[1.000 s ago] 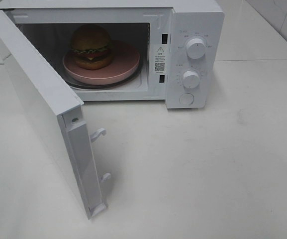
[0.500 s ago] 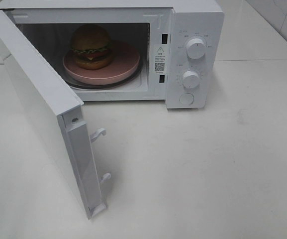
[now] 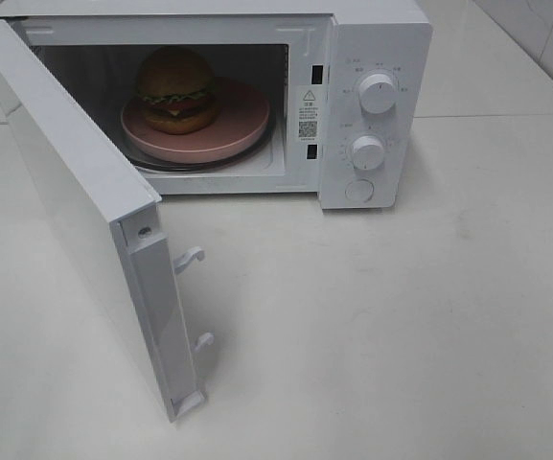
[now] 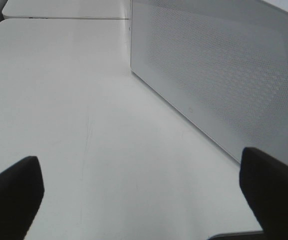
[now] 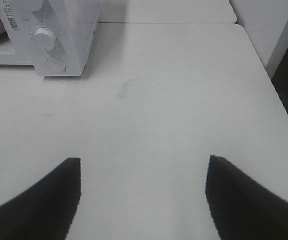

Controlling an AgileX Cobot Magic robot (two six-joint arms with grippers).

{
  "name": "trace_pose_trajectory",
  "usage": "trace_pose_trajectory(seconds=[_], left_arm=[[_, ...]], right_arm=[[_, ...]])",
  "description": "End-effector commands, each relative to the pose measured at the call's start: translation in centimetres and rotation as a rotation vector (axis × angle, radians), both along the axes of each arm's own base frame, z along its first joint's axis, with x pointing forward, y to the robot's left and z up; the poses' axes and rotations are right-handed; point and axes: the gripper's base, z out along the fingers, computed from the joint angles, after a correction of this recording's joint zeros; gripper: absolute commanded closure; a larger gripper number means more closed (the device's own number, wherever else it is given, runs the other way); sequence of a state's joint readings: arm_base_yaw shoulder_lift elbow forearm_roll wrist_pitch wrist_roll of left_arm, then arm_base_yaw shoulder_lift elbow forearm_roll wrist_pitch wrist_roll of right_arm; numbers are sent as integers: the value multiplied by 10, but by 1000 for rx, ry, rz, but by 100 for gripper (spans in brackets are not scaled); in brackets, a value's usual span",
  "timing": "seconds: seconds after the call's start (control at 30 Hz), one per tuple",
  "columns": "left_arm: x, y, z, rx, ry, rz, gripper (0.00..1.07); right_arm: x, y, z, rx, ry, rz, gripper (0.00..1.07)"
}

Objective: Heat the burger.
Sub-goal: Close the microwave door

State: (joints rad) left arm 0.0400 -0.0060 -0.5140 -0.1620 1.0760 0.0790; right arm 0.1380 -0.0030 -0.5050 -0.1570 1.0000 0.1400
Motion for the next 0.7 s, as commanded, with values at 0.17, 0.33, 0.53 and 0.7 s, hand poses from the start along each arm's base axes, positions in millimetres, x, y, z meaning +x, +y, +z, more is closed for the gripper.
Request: trace_pose_trajectory(seconds=[0.17,0.33,0.53,0.7], left_arm=[[-2,0,0,-10,-21,2,7],[-2,0,0,-10,-21,2,7],[-2,0,0,-10,-21,2,7],[-2,0,0,-10,-21,2,7]], right_arm=[[-4,-1,-1,-9,-29,-2,39],[-4,-1,-1,-9,-29,-2,39],[-4,-1,-1,-9,-29,-2,39],[-4,-1,-1,-9,-29,-2,39]])
